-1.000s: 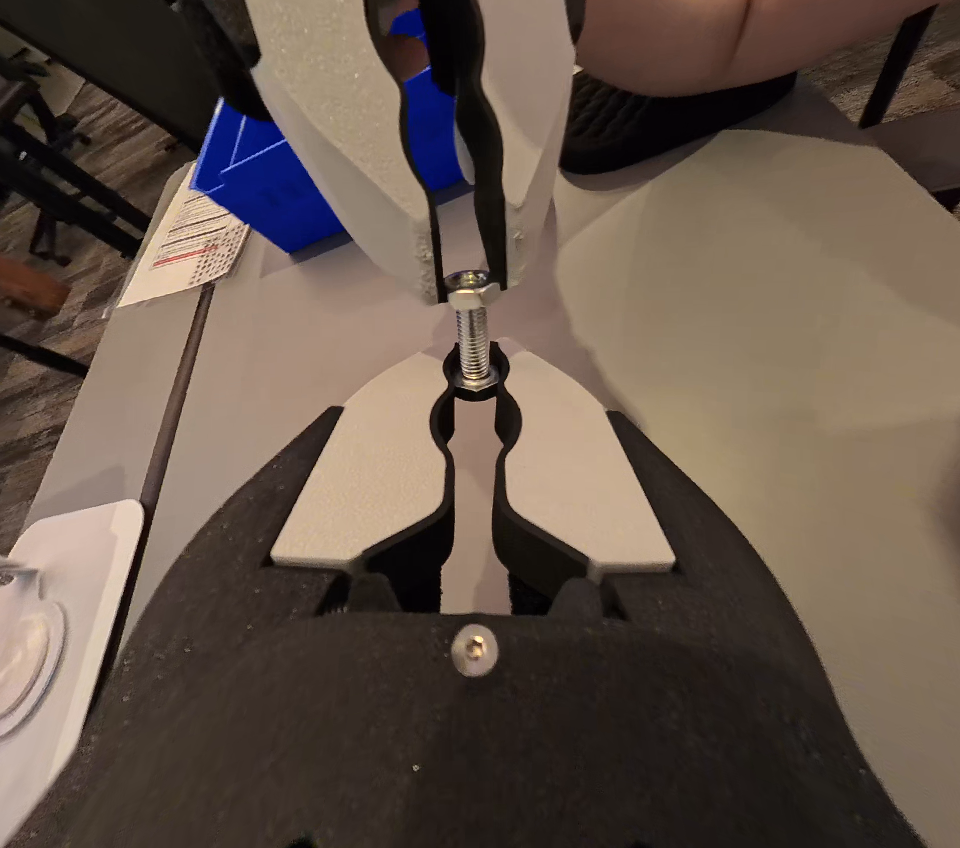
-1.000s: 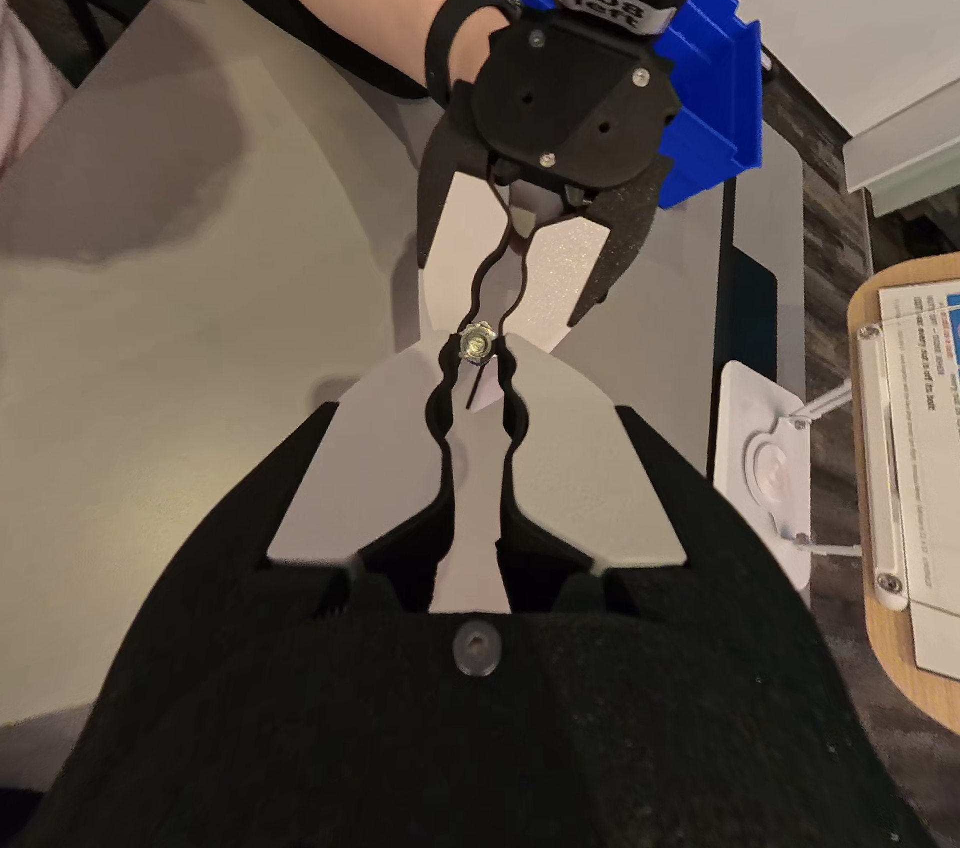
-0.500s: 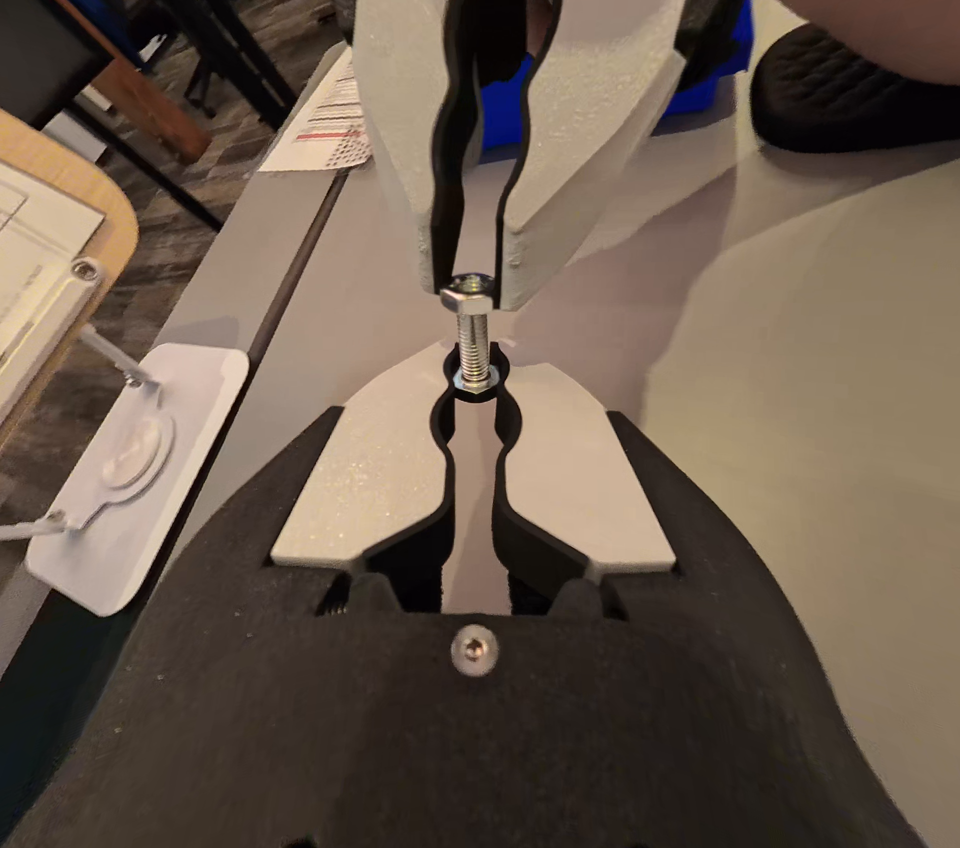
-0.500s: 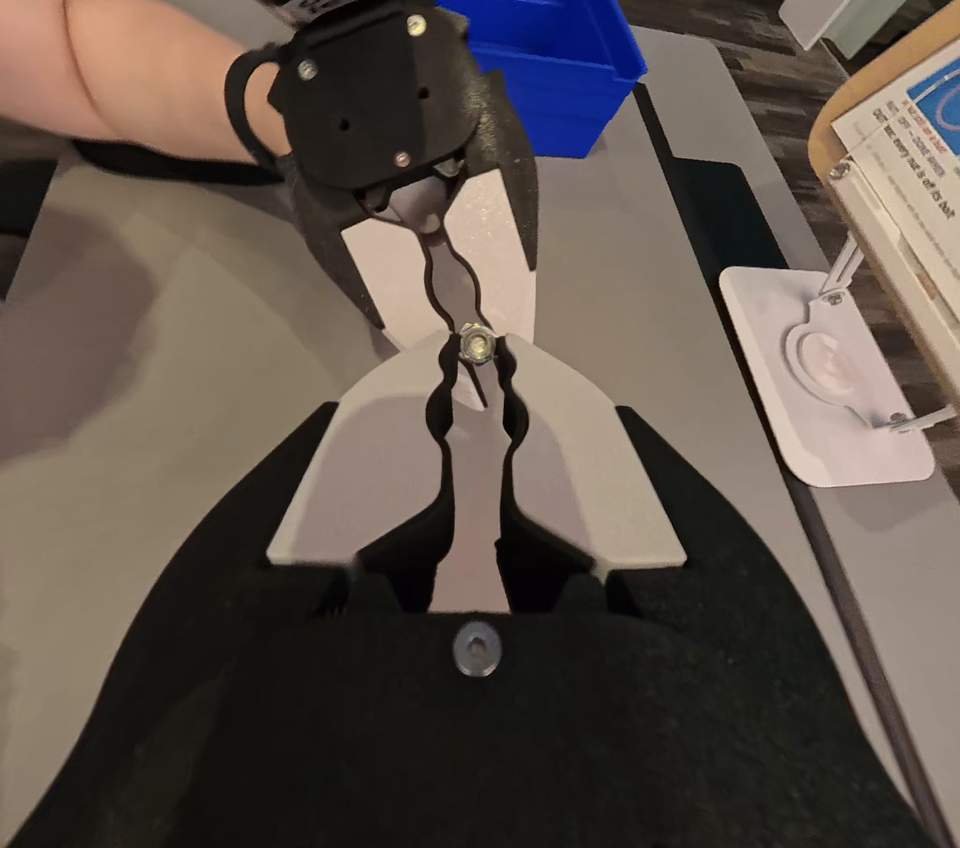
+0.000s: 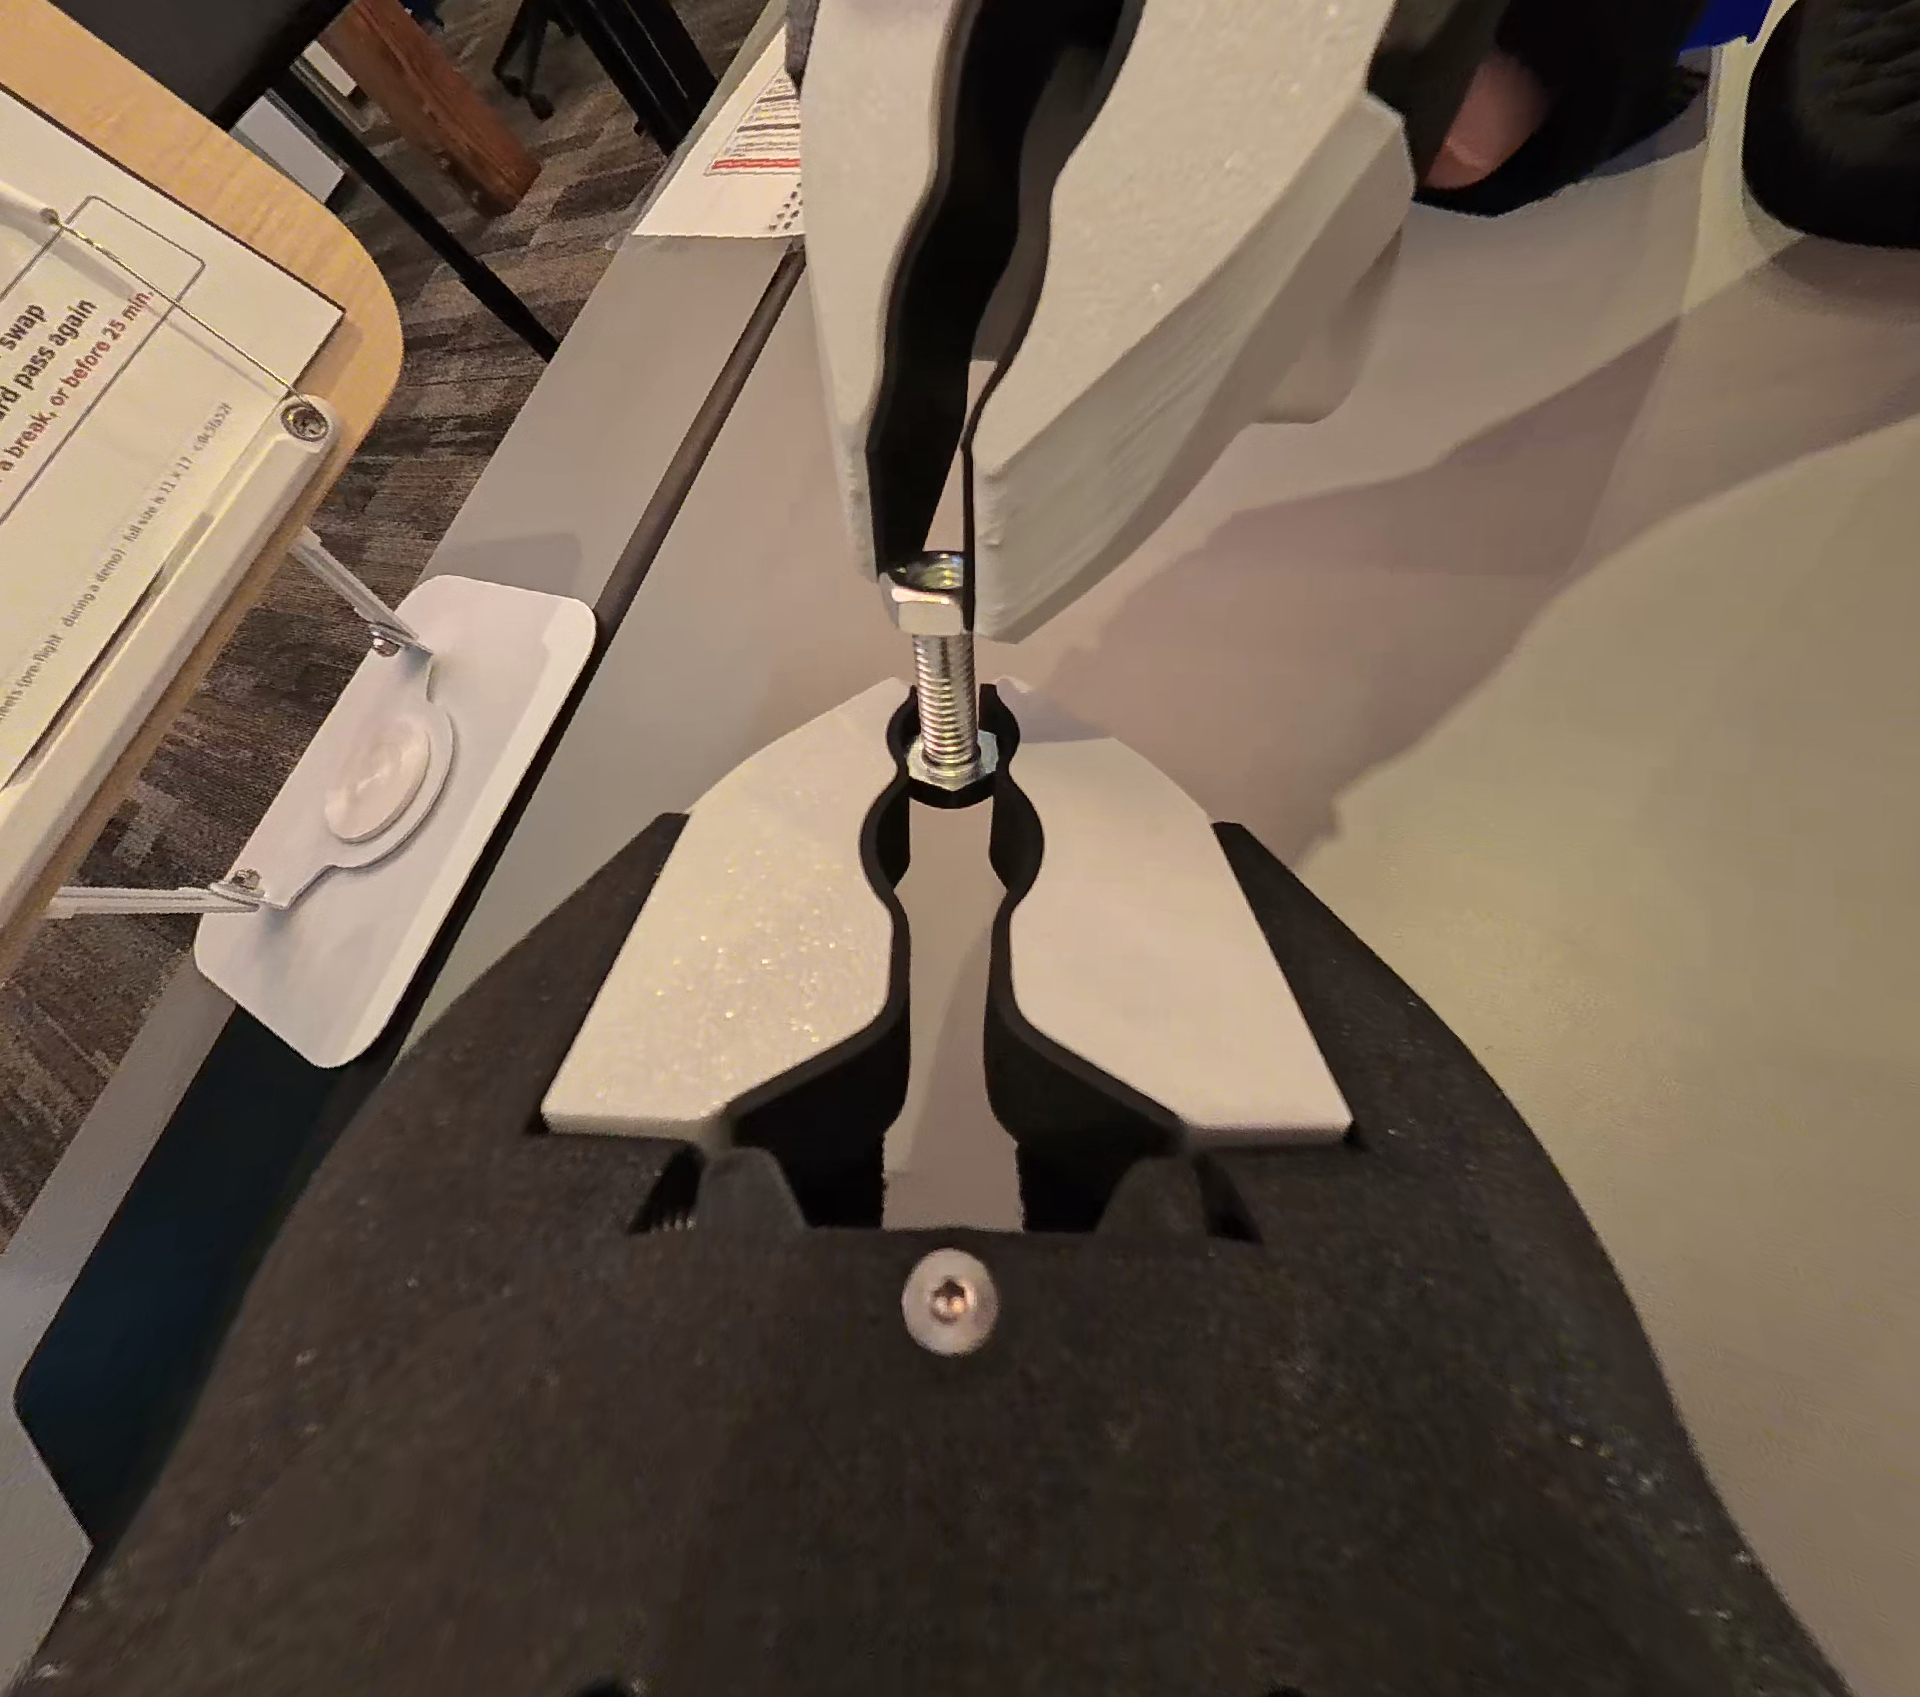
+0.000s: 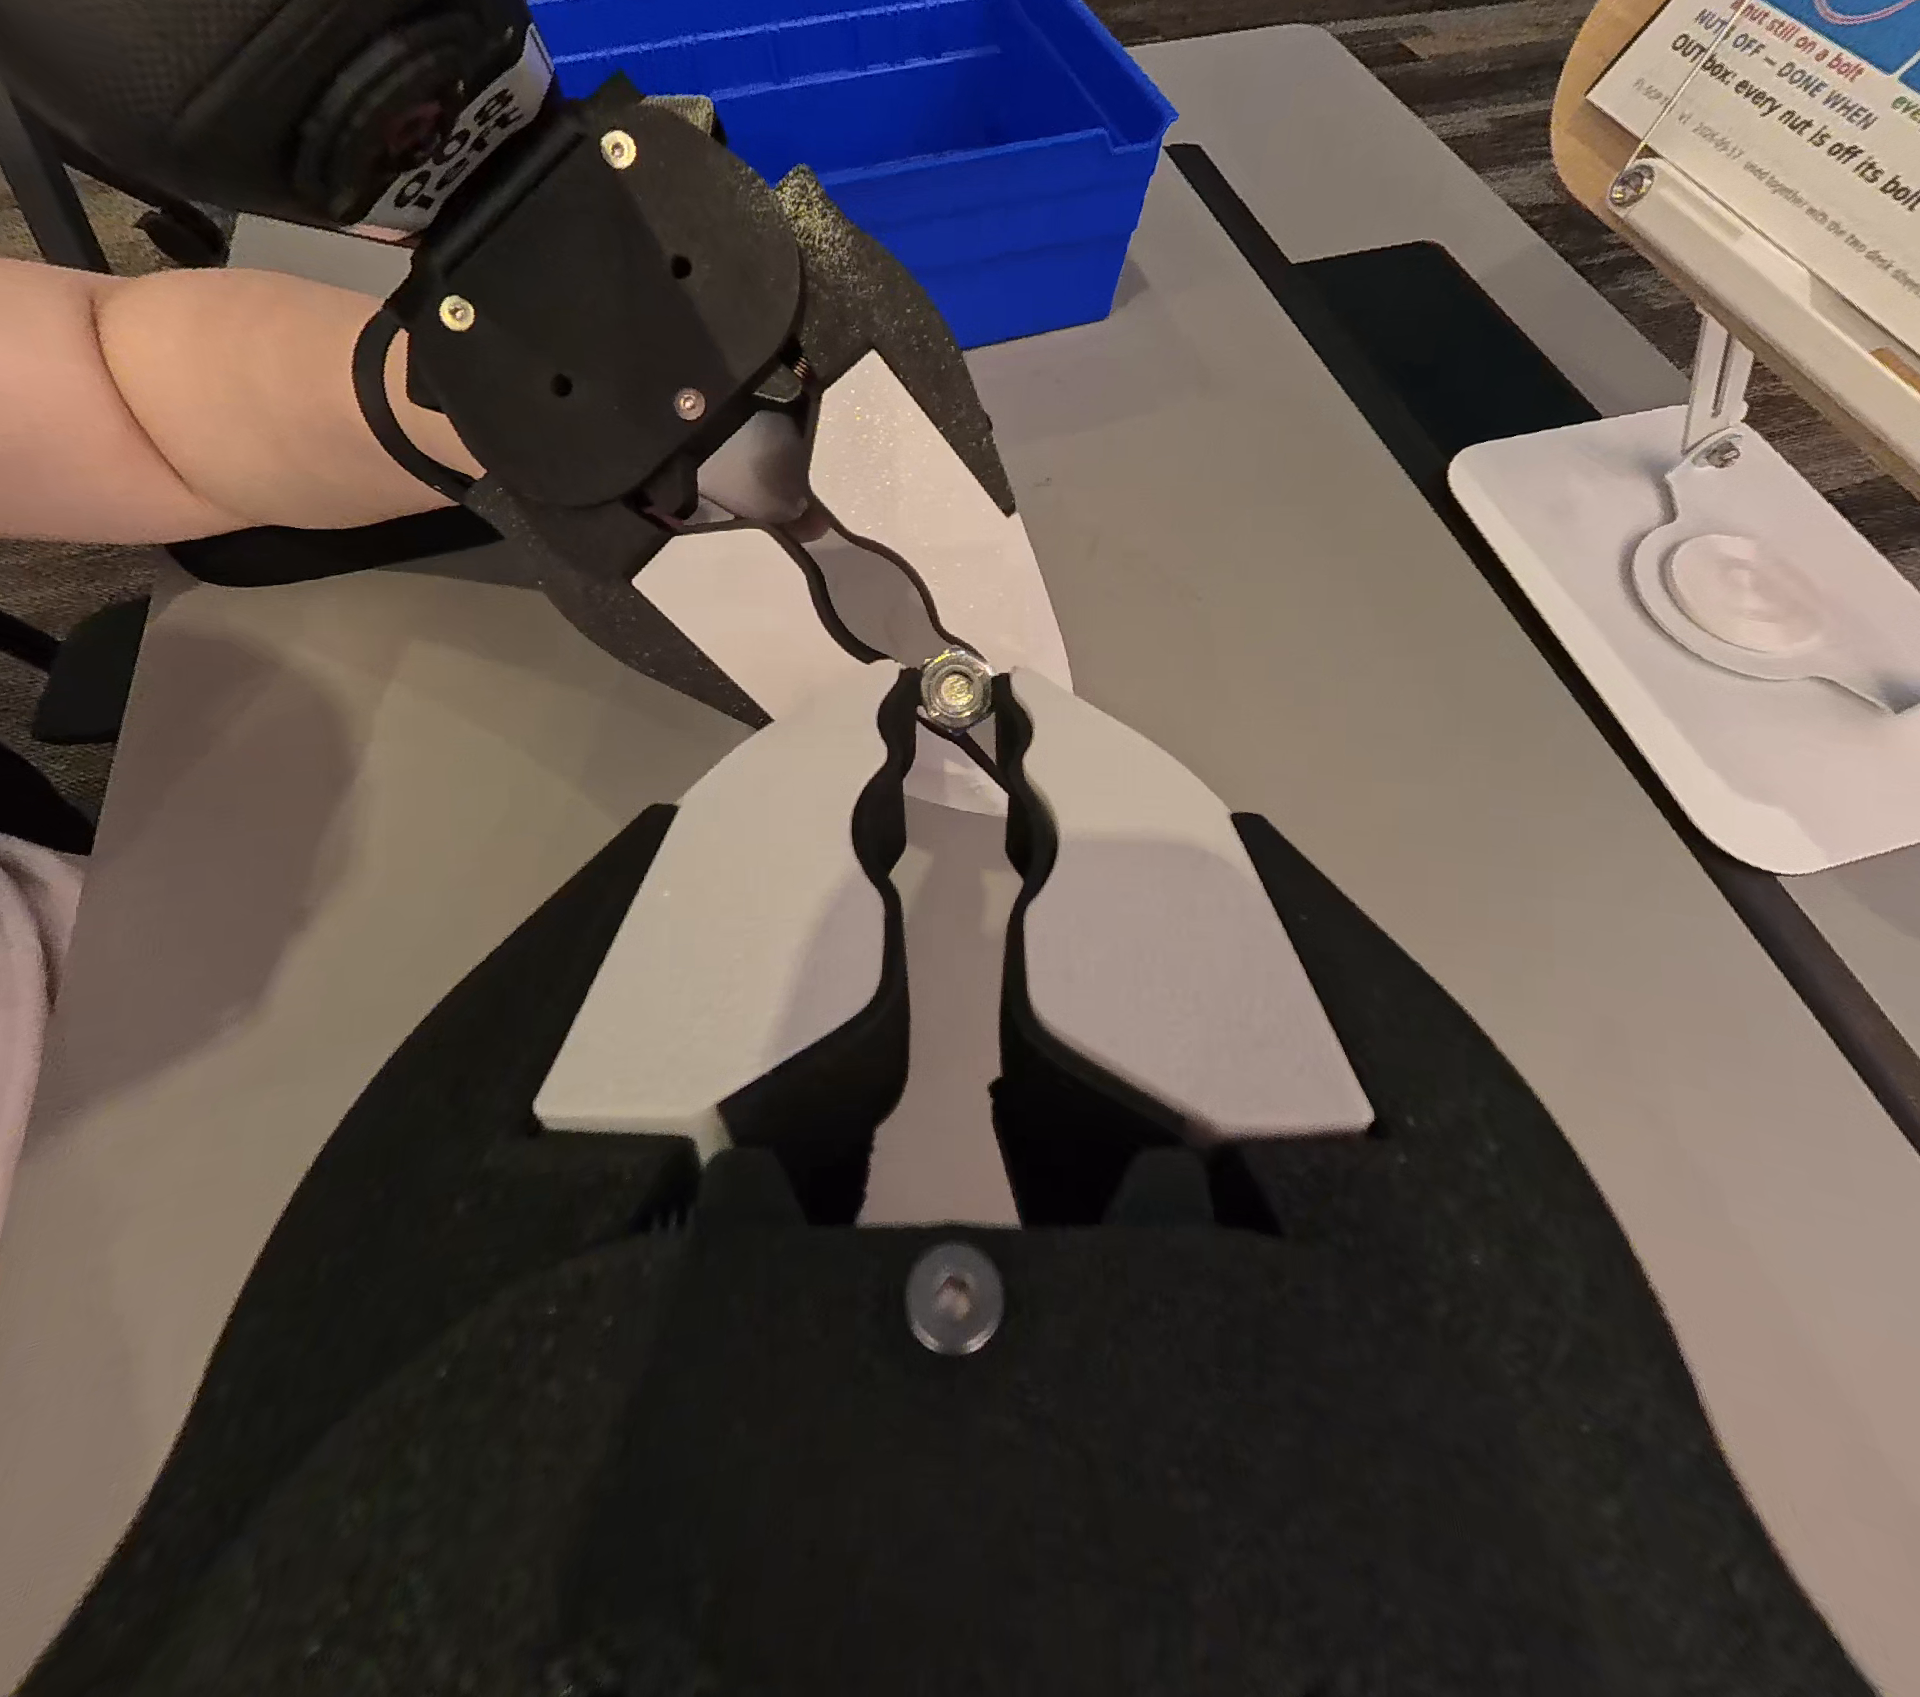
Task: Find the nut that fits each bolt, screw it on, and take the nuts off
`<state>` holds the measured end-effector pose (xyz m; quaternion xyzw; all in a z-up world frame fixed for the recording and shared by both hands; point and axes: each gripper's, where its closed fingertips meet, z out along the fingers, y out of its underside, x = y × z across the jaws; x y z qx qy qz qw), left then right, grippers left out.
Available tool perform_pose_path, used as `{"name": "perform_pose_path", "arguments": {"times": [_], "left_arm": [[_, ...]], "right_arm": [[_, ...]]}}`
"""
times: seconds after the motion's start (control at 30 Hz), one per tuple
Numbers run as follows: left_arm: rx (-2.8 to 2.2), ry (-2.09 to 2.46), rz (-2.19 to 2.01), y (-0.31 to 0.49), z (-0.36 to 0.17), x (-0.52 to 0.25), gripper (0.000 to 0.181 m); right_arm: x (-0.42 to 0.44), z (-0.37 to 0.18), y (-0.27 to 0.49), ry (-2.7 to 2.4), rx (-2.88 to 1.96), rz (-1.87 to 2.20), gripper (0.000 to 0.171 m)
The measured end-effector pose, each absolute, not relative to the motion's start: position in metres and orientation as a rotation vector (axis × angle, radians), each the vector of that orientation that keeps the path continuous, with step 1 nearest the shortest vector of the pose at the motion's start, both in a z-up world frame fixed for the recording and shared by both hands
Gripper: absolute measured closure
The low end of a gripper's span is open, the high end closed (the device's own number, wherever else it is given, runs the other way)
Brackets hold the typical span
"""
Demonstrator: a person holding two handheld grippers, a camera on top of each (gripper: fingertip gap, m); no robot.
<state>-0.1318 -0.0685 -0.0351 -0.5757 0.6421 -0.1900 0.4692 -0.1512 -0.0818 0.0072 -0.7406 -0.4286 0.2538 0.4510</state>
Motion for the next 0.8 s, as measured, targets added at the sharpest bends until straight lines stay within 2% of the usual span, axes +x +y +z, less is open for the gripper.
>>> {"name": "perform_pose_path", "arguments": {"times": [0.8], "left_arm": [[-1.375, 1.552, -0.525, -0.073, -0.023, -0.131, 0.172]], "right_arm": [[-0.151, 0.012, -0.084, -1.119, -1.754, 0.579, 0.155]]}}
